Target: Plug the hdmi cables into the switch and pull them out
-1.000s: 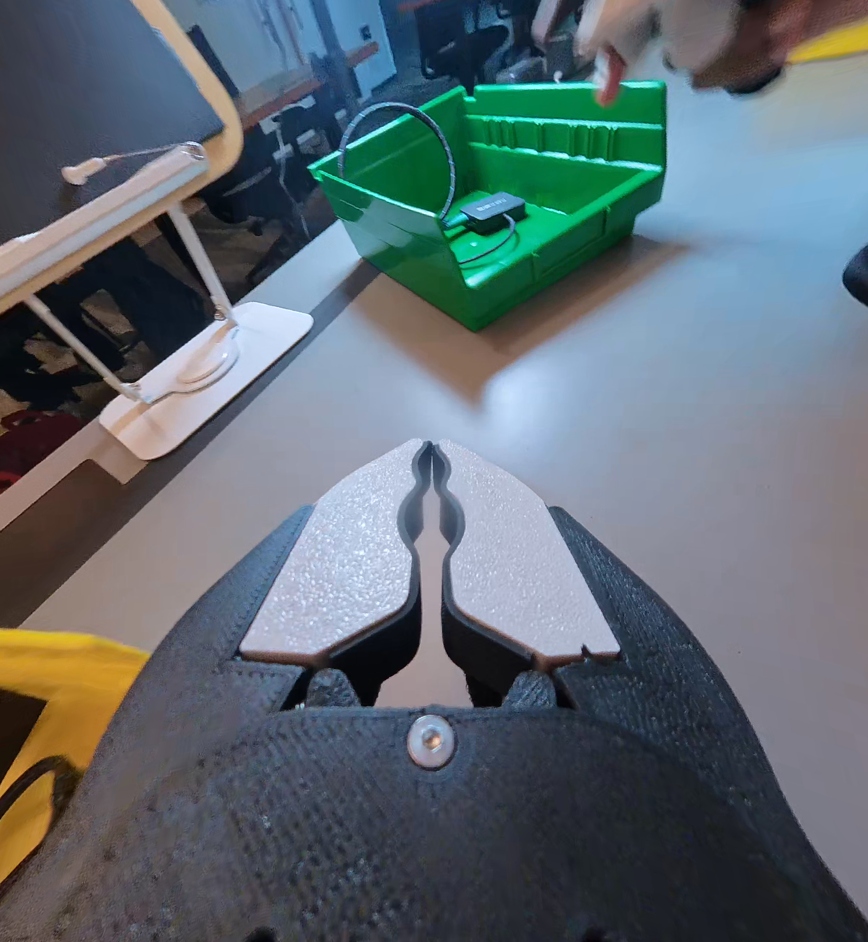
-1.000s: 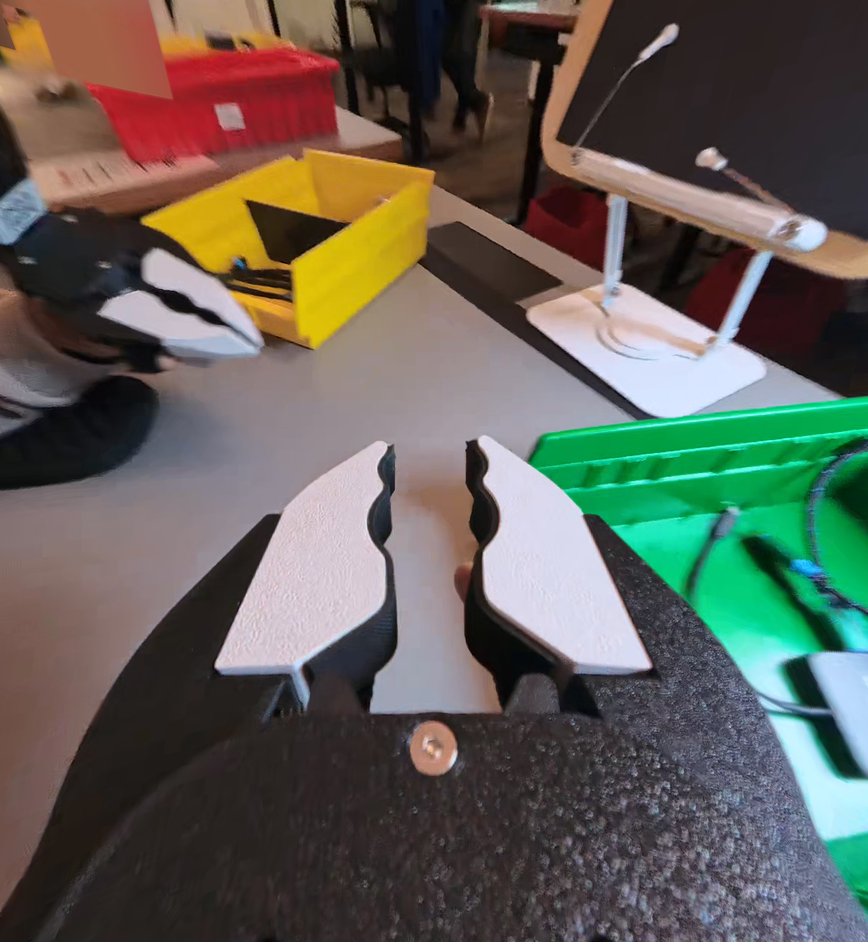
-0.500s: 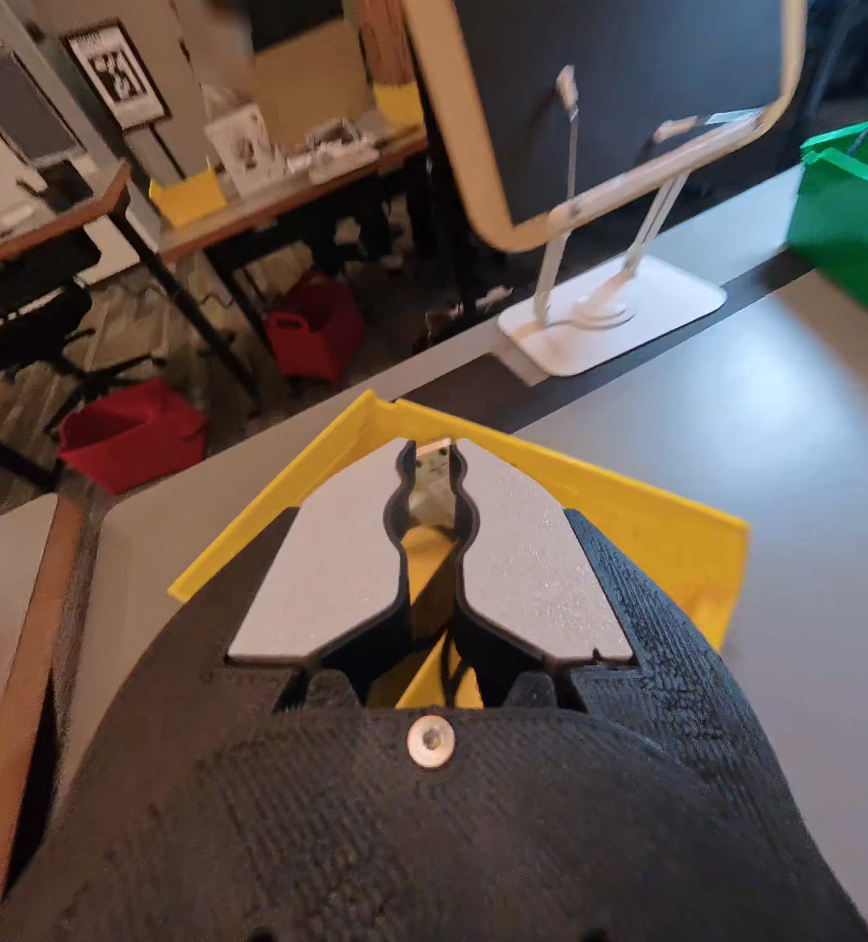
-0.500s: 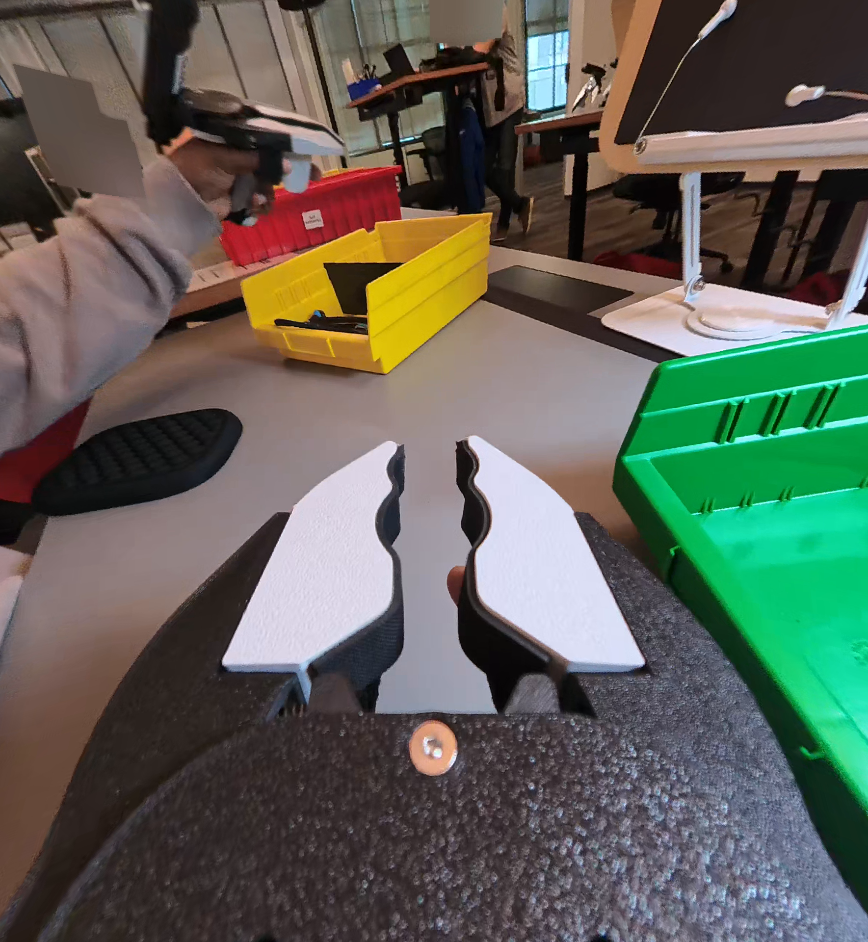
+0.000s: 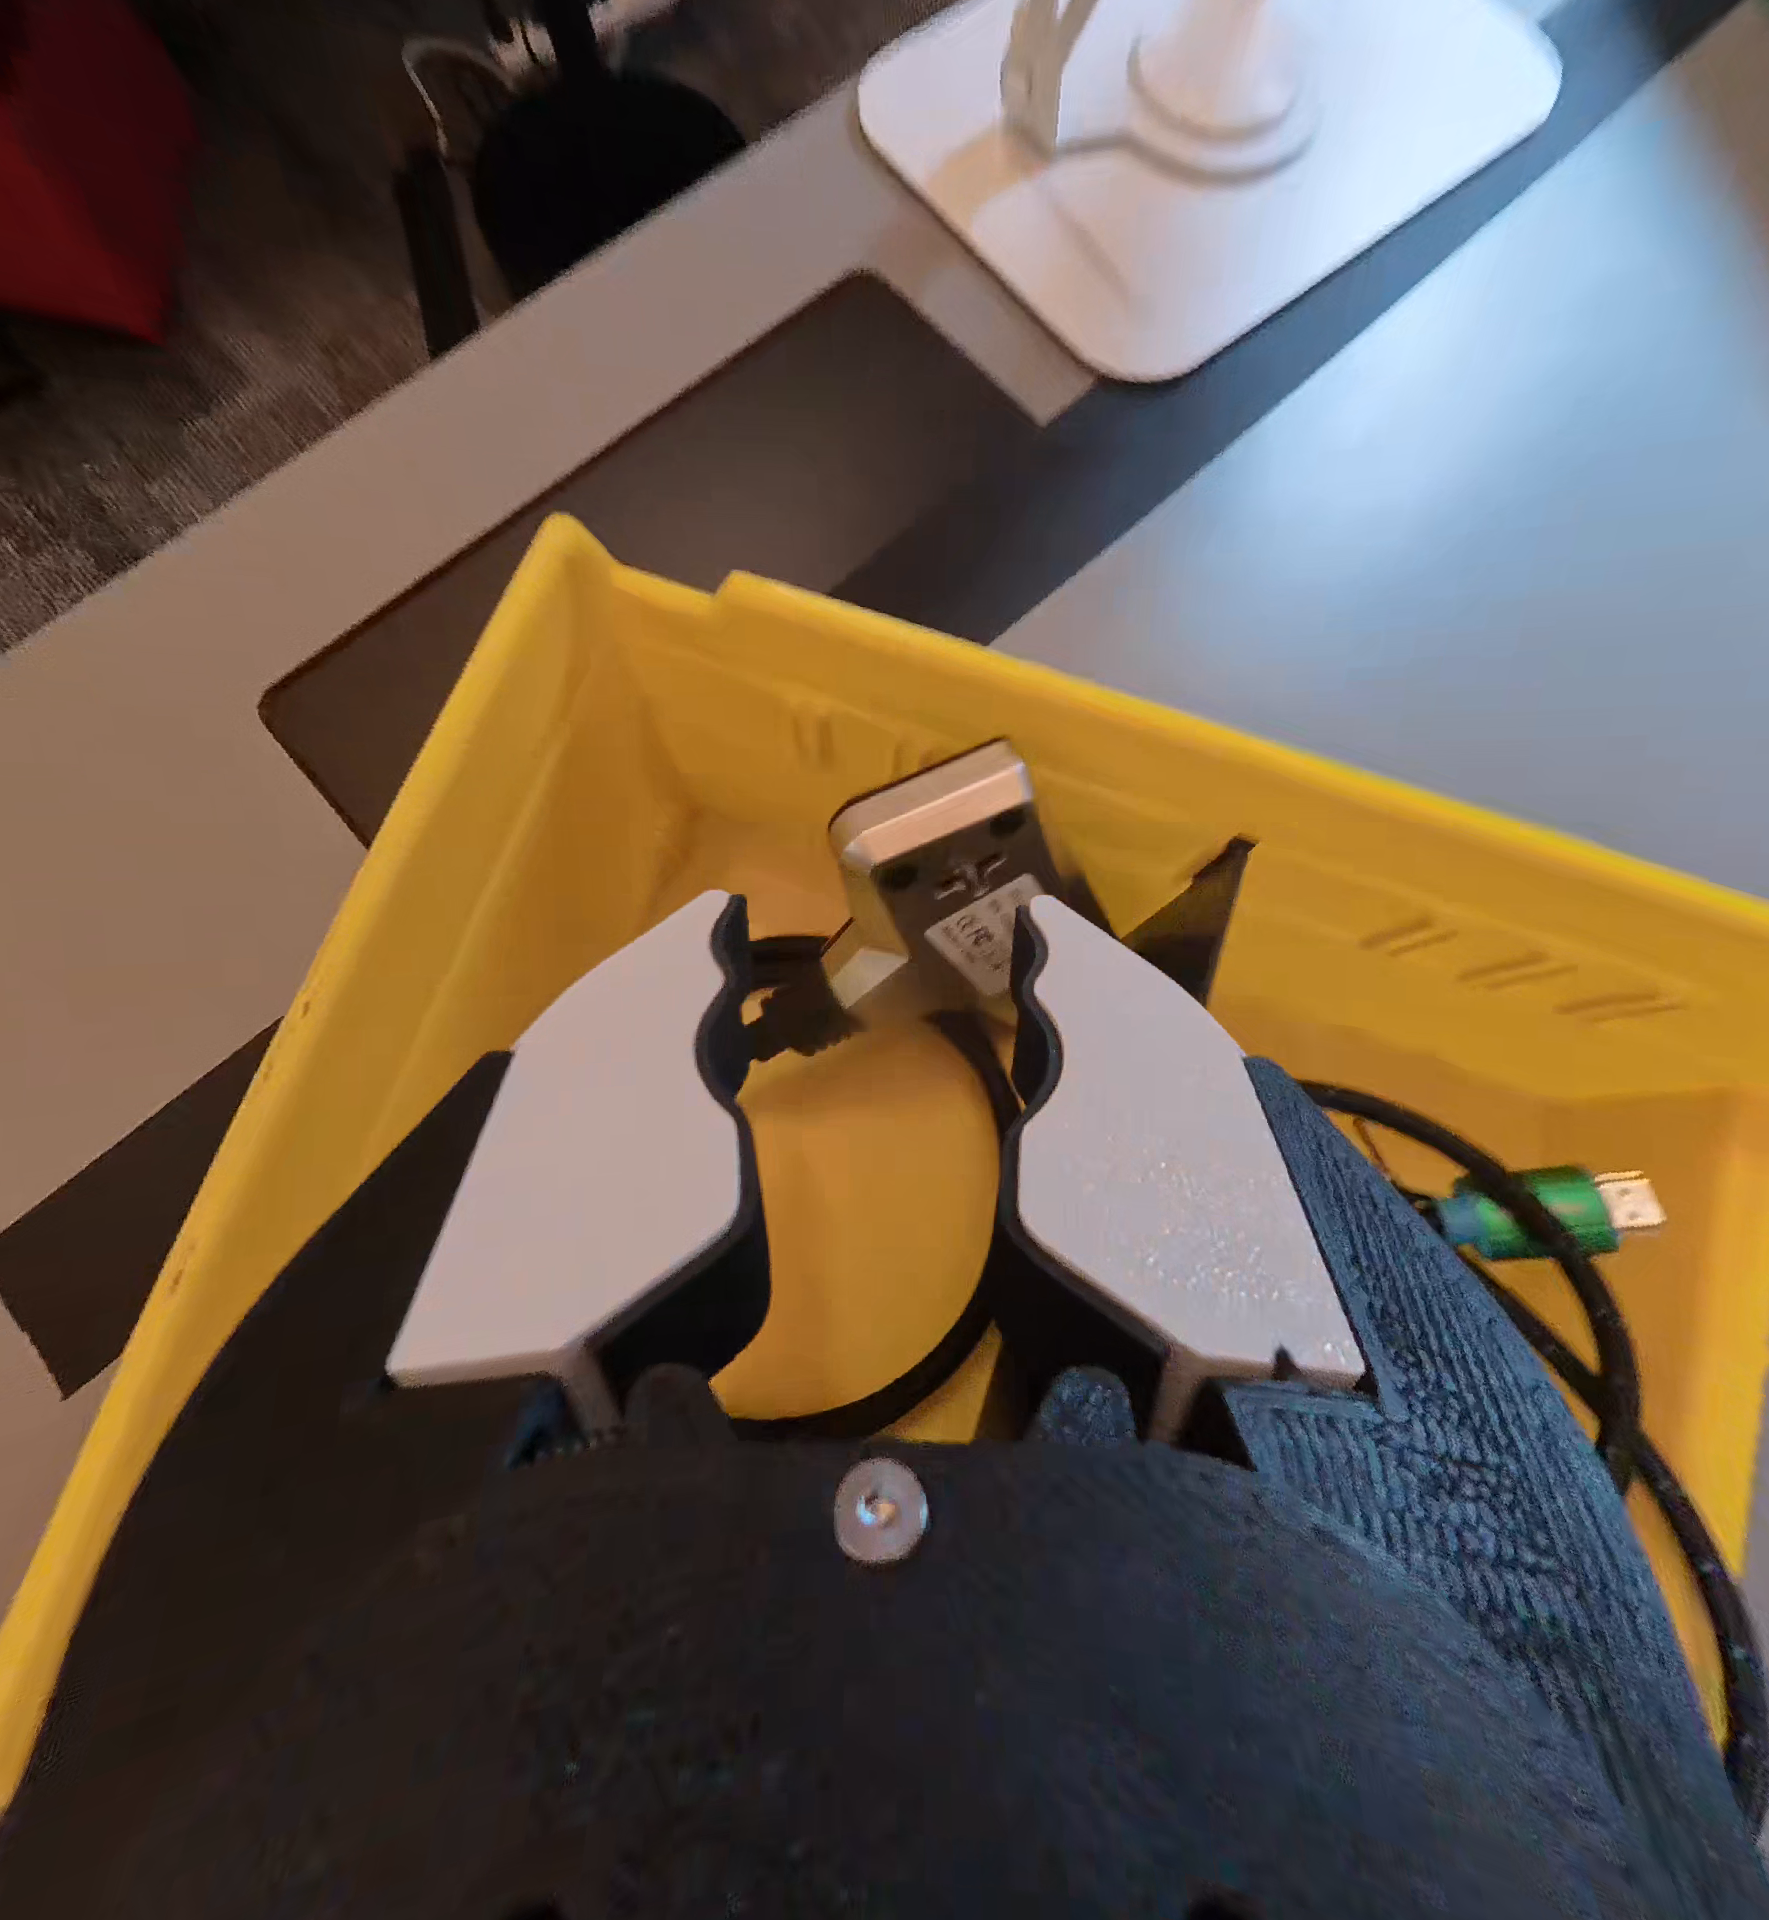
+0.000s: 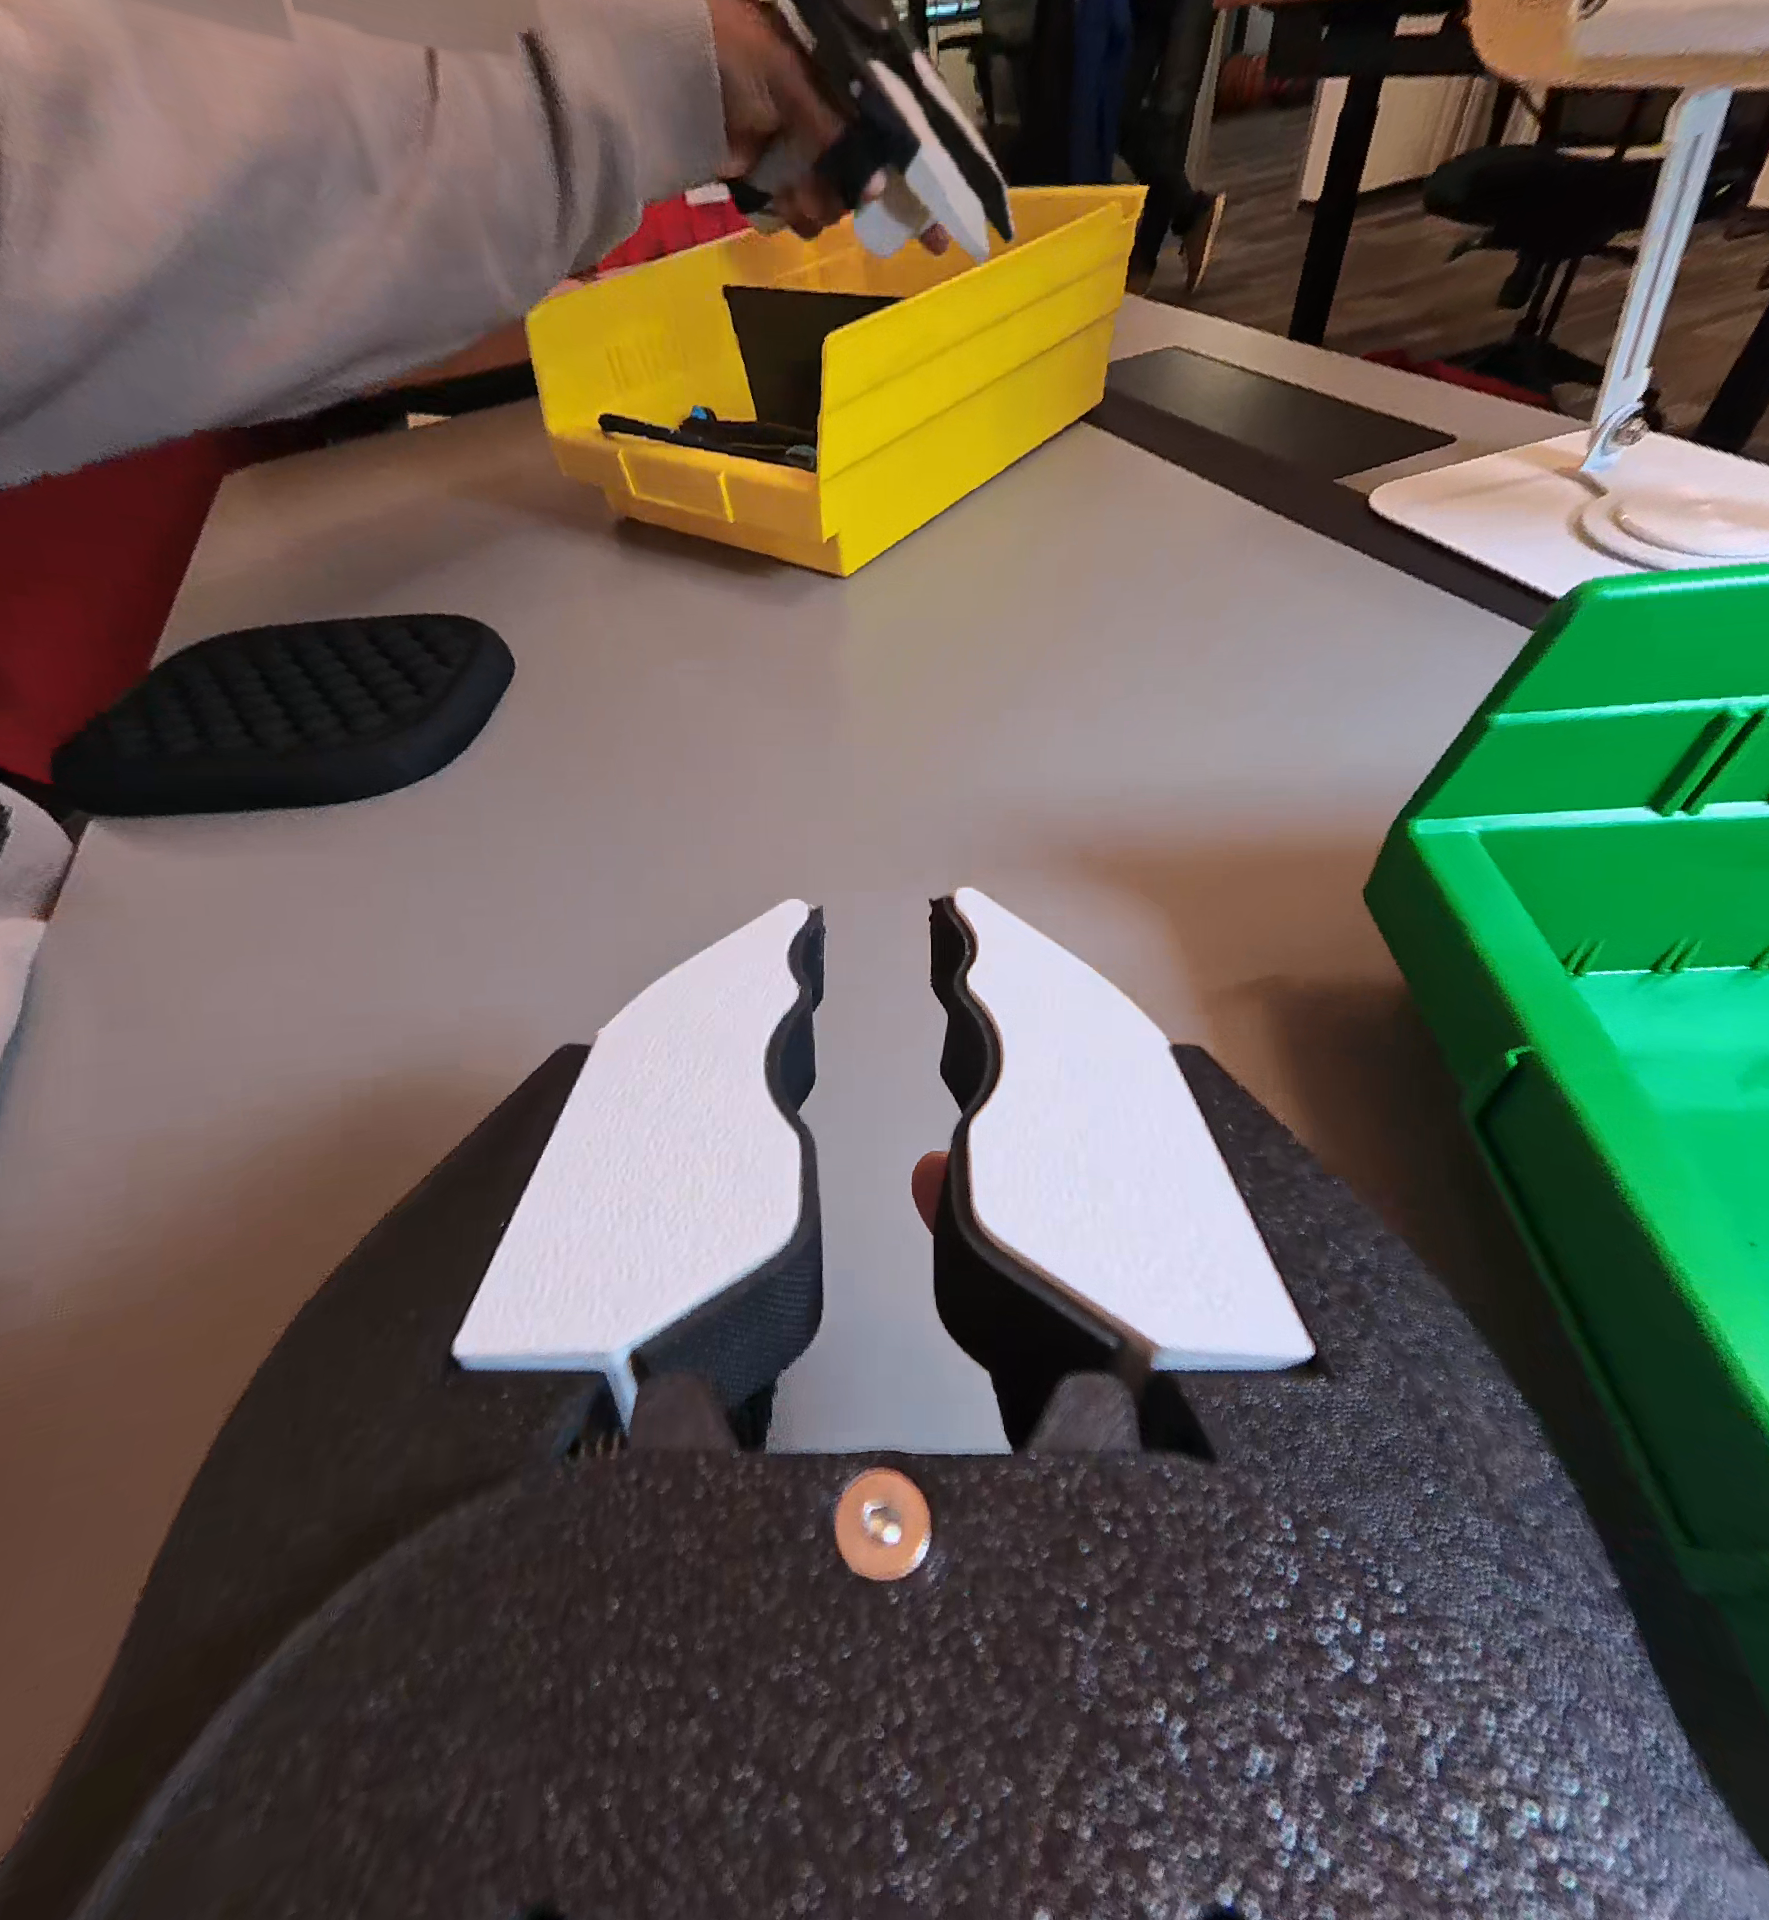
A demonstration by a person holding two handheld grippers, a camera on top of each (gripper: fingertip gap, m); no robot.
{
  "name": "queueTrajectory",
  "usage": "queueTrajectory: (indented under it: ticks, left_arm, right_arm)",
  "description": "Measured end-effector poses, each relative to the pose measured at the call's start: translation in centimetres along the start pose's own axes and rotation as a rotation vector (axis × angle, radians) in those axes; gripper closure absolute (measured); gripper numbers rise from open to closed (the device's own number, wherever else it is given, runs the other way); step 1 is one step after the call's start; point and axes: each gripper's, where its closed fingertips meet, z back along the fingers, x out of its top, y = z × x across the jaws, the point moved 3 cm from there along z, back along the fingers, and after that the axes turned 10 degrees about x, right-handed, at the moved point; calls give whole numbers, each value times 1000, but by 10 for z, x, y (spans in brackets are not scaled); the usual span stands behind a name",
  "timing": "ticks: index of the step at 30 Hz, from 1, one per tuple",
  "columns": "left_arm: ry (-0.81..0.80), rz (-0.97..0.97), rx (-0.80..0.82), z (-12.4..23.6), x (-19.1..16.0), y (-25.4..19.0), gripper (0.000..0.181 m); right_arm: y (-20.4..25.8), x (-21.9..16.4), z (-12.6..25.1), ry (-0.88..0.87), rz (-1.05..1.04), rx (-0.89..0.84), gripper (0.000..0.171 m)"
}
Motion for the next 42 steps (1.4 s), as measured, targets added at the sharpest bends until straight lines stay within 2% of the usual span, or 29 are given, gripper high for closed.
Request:
queueTrajectory:
  ticks: [5, 8, 11, 17, 19, 23, 29, 31, 33, 35, 37, 42]
  left_arm:
    - [96, -139, -99, -20, -15, -1, 128]
    - [105, -205, -172, -31, -17, -8, 130]
    - [187, -249, -240, -43, -29, -14, 133]
    - [193, -368, -198, -30, -27, -11, 144]
    - [154, -383, -154, -14, -18, -9, 145]
    - [-35, -417, -18, 38, 18, -4, 152]
    - [-446, -487, 218, 161, 102, -33, 155]
    - [-592, -495, 318, 204, 134, -53, 156]
    - [-698, -498, 334, 241, 159, -83, 156]
    - [-782, -527, 299, 268, 177, -120, 156]
    - [-845, -562, 194, 284, 186, -163, 156]
    - [-981, -595, -168, 278, 171, -279, 157]
  right_arm:
    - [4, -18, -11, 99, -42, 113, 150]
    - [6, -26, -17, 161, -33, 138, 149]
    - [8, -27, -19, 174, -19, 151, 149]
    - [10, -28, -16, 183, 6, 140, 149]
    - [11, -27, -15, 183, 14, 137, 149]
    - [16, -23, -15, 181, 46, 131, 149]
    - [25, -12, -14, 152, 106, 104, 149]
    - [28, -5, -14, 128, 111, 94, 149]
    - [29, 6, -15, 88, 122, 61, 149]
    - [31, 19, -15, 44, 135, 27, 149]
    - [34, 39, -14, -7, 169, -14, 147]
    - [53, 102, 0, -58, 326, -32, 139]
